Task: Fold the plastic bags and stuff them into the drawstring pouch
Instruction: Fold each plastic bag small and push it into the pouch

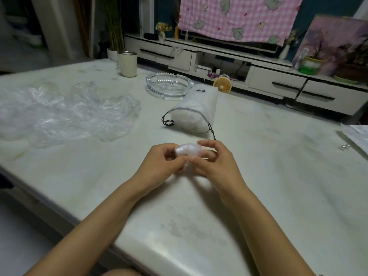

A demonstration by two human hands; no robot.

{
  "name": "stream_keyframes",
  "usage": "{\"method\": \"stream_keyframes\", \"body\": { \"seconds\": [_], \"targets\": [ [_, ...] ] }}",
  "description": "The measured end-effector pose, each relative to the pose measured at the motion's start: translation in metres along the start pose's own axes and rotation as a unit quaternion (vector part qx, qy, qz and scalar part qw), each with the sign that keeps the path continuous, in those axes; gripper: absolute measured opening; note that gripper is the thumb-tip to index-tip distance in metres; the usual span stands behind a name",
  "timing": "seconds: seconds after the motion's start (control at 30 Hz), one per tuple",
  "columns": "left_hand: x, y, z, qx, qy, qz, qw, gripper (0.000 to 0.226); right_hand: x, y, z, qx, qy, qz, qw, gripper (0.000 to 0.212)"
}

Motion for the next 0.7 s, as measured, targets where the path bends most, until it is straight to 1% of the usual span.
{"method": "stream_keyframes", "body": {
  "seconds": [0.07,0.13,0.17,0.23,0.27,0.3,0.37,0.43,0.47,0.53,0.6,0.63,0.7],
  "targets": [
    [-0.004,0.004,-0.002,0.024,-0.001,0.003,1.0,0.007,0.003,-0.004,-0.003,0.002,-0.01,0.011,1.0,0.022],
    [-0.013,0.005,-0.009,0.045,-0.003,-0.015,0.999,0.003,0.008,-0.01,-0.008,-0.024,-0.017,-0.005,1.0,0.013],
    [-0.015,0.003,-0.014,0.041,0.0,-0.028,0.999,0.003,0.009,-0.013,-0.009,-0.041,-0.017,-0.014,0.999,0.014],
    [-0.022,-0.008,-0.031,-0.009,0.033,-0.102,0.994,0.01,0.011,-0.021,-0.012,-0.076,-0.02,-0.027,0.997,0.015],
    [-0.029,-0.015,-0.041,-0.047,0.066,-0.168,0.982,0.017,0.012,-0.024,-0.013,-0.087,-0.023,-0.029,0.996,0.014],
    [-0.034,-0.02,-0.05,-0.081,0.102,-0.236,0.963,0.025,0.013,-0.025,-0.014,-0.092,-0.025,-0.031,0.995,0.013],
    [-0.042,-0.023,-0.07,-0.115,0.155,-0.36,0.913,0.039,0.014,-0.028,-0.014,-0.1,-0.029,-0.04,0.994,0.008],
    [-0.042,-0.022,-0.092,-0.129,0.16,-0.457,0.865,0.043,0.012,-0.029,-0.015,-0.101,-0.027,-0.042,0.994,0.009],
    [-0.04,-0.022,-0.1,-0.131,0.153,-0.492,0.847,0.04,0.011,-0.027,-0.015,-0.096,-0.027,-0.037,0.994,0.009],
    [-0.036,-0.022,-0.114,-0.127,0.142,-0.536,0.823,0.028,0.01,-0.026,-0.015,-0.091,-0.036,-0.023,0.995,0.007],
    [-0.037,-0.024,-0.12,-0.138,0.155,-0.552,0.807,0.019,0.012,-0.024,-0.016,-0.085,-0.05,-0.012,0.995,0.008],
    [-0.04,-0.025,-0.119,-0.147,0.17,-0.547,0.806,0.016,0.014,-0.024,-0.016,-0.087,-0.058,-0.007,0.994,0.008],
    [-0.047,-0.02,-0.112,-0.151,0.227,-0.514,0.813,0.012,0.018,-0.027,-0.018,-0.103,-0.087,0.012,0.991,0.008]
  ]
}}
Point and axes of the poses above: each hand's wrist, its own z-axis away from the middle knuckle, its own y-axis out of the palm, x = y × z, the point moved 5 cm from there along -z, towards the middle knuckle, and after that the axes turned 9 degrees about -z, right-handed, at the moved point
